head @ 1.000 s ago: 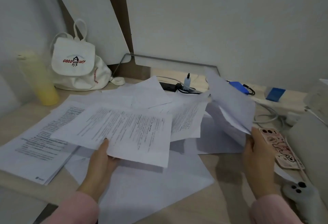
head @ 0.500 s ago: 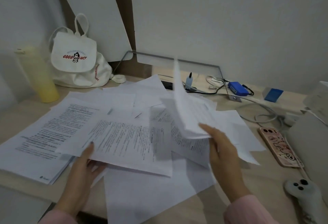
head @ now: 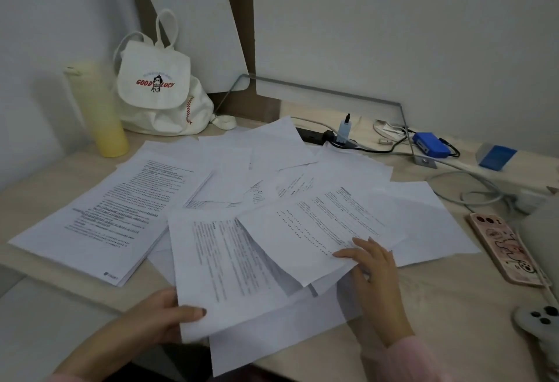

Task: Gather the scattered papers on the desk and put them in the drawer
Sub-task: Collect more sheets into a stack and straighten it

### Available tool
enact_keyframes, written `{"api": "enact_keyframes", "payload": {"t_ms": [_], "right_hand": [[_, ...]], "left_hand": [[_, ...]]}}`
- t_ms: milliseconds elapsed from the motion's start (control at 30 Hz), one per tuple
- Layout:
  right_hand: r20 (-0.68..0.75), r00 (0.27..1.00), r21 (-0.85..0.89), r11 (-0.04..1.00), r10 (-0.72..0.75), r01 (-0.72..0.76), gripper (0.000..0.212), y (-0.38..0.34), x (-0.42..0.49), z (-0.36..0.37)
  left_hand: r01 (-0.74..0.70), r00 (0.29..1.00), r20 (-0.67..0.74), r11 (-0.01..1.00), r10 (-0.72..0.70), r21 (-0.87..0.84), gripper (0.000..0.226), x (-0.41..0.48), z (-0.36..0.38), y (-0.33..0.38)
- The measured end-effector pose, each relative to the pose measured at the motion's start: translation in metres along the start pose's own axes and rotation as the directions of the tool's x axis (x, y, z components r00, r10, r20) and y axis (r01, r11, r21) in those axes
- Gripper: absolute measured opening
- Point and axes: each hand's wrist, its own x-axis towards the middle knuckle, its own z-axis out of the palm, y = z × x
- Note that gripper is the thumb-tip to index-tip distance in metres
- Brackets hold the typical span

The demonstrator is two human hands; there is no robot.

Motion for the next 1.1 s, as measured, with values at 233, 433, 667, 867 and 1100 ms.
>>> {"api": "enact_keyframes", "payload": {"t_ms": [233,433,667,867,1100], "right_hand": [[0.084,0.994,0.061,0.995,0.068,-0.073,0.037,-0.008,-0.019,-0.016],[0.253,0.967,0.068,0.998,-0.011,-0.007,0.035,-0.022,-0.037,-0.009],[0.219,0.826,0.494,0.671,0.519,-0.552,0.051,-0.043,-0.03,-0.018],[0.448,0.646,0.626,0.298,0.618,-0.72,0.024,-0.04,-0.012,-0.011],[0.309,0.637,0.573,0.396,0.706,-0.718,0.035,-0.033,0.001,-0.02]], "left_hand": [[-0.058,0.969,-0.243,0.994,0.035,-0.088,0.039,0.005,0.012,0.015],[-0.188,0.915,-0.367,0.982,0.164,-0.03,0.03,0.011,0.027,0.013],[-0.311,0.862,-0.437,0.949,0.256,-0.057,0.026,0.009,0.038,0.006],[-0.341,0.881,-0.41,0.918,0.237,-0.202,0.025,0.008,0.043,-0.005],[-0.351,0.885,-0.406,0.899,0.228,-0.262,0.025,0.009,0.028,-0.007]]}}
